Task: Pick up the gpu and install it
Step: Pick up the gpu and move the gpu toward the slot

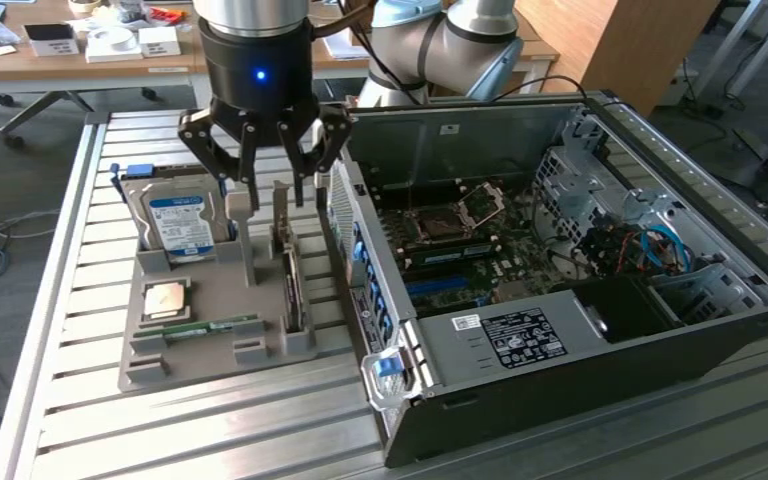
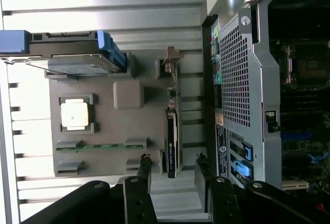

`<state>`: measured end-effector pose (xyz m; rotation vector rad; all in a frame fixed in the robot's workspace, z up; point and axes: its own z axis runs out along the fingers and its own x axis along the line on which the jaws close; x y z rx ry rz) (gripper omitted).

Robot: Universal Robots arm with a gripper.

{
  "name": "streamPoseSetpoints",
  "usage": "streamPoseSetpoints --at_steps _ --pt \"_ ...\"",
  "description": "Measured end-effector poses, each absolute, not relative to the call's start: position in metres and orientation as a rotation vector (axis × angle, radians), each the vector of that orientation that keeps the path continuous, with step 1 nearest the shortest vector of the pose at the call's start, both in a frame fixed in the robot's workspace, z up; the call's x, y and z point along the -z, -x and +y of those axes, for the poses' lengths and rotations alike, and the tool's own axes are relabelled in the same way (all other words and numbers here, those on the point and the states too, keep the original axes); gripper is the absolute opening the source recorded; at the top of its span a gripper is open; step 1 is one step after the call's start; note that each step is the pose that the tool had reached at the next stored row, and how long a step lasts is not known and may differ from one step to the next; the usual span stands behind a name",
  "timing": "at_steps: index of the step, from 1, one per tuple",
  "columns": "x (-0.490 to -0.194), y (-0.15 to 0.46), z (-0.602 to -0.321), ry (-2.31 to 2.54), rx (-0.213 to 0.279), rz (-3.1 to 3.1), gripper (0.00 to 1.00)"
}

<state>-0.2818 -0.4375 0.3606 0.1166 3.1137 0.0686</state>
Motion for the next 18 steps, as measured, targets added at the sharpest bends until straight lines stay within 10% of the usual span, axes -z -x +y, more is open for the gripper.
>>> streamPoseSetpoints --at_steps 18 --pt "-0.3546 0.2818 -0.4375 -0.117 -0.069 3.114 0.47"
